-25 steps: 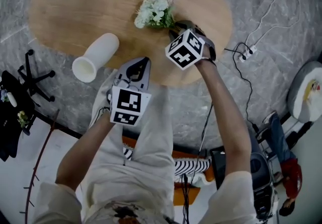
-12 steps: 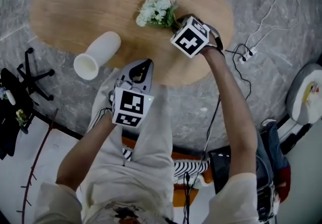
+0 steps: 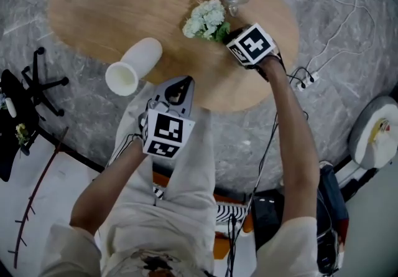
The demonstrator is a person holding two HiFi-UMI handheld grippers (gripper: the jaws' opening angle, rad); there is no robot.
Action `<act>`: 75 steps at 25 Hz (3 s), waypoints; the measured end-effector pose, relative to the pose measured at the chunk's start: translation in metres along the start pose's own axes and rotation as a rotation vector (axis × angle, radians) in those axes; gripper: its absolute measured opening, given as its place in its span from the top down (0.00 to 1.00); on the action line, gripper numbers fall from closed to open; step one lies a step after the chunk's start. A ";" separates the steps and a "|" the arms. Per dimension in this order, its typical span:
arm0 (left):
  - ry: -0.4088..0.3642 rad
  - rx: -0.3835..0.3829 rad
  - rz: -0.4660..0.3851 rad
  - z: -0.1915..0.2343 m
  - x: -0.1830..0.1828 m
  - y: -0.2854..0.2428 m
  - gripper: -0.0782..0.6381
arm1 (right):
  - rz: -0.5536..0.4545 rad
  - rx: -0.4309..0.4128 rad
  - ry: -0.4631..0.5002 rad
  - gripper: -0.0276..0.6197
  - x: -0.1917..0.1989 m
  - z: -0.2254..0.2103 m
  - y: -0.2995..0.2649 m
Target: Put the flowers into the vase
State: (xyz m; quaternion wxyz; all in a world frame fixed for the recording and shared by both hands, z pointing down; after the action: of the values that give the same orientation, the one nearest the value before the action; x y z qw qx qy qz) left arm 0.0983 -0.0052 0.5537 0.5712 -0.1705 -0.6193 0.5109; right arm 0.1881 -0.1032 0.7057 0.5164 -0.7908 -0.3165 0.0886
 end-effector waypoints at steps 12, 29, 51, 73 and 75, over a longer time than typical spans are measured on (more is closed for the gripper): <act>-0.031 0.022 -0.008 -0.004 0.002 0.010 0.88 | -0.025 0.050 0.056 0.92 0.001 0.017 0.006; -0.065 0.068 -0.027 -0.021 -0.016 0.045 0.88 | -0.165 0.082 0.009 0.92 0.009 0.060 0.053; -0.031 0.149 -0.093 -0.022 -0.037 0.097 0.88 | -0.543 0.076 0.103 0.92 -0.034 0.156 0.148; 0.161 0.033 -0.241 0.018 -0.031 0.148 0.88 | -0.751 -0.007 0.276 0.92 -0.096 0.240 0.202; 0.213 -0.018 -0.273 0.021 -0.028 0.157 0.88 | -0.786 -0.027 0.289 0.92 -0.097 0.252 0.202</act>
State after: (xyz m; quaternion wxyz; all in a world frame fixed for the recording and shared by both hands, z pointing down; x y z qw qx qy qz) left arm 0.0296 0.0295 0.4121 0.6962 -0.1429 -0.5774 0.4019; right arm 0.0767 -0.0228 0.3972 0.5397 -0.6207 -0.5197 -0.2312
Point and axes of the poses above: the fingertips, and each gripper's own axes: y backward along the fingers, z to its left, x out of its underside, the point moved 1 cm from there along y, backward along the fingers, and after that the axes turned 4 degrees about -x, right-handed, at the moved point
